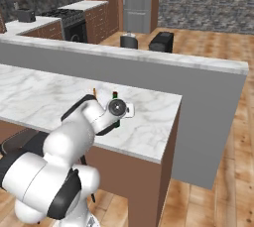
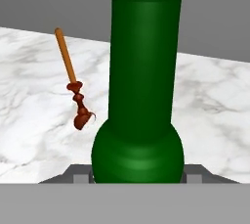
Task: Get the candle and the beer from the cabinet and move them to the dining counter.
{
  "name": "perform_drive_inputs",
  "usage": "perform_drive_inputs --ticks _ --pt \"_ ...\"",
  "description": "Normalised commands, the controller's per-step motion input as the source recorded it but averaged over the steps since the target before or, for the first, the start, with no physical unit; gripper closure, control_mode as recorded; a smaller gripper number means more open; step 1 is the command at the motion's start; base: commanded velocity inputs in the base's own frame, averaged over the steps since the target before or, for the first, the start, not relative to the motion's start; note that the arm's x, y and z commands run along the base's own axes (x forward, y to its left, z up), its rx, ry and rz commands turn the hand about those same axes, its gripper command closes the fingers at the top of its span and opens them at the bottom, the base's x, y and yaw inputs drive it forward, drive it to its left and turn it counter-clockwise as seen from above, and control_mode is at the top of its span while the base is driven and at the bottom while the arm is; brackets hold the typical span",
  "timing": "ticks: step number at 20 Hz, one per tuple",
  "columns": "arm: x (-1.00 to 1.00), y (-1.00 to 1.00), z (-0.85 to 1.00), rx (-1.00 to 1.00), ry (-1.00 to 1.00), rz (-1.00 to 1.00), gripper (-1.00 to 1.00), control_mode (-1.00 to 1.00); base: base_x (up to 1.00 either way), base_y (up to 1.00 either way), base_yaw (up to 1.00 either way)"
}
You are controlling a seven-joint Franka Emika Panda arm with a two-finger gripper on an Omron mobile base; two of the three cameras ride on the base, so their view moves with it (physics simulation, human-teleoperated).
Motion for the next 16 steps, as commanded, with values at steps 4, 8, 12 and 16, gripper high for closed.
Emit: perform_drive_inputs --ticks 4,8,12,16 --pt "0.15 0.00 -0.27 0.00 0.00 0.00 1.00 -1.00 0.00 0.00 0.00" --pt "0.03 0.00 -0.24 0.00 0.00 0.00 1.00 -1.00 0.00 0.00 0.00" --pt "0.06 0.00 -0.27 0.00 0.00 0.00 1.00 -1.00 0.00 0.00 0.00" --pt "0.07 0.00 -0.20 0.00 0.00 0.00 1.00 -1.00 0.00 0.00 0.00"
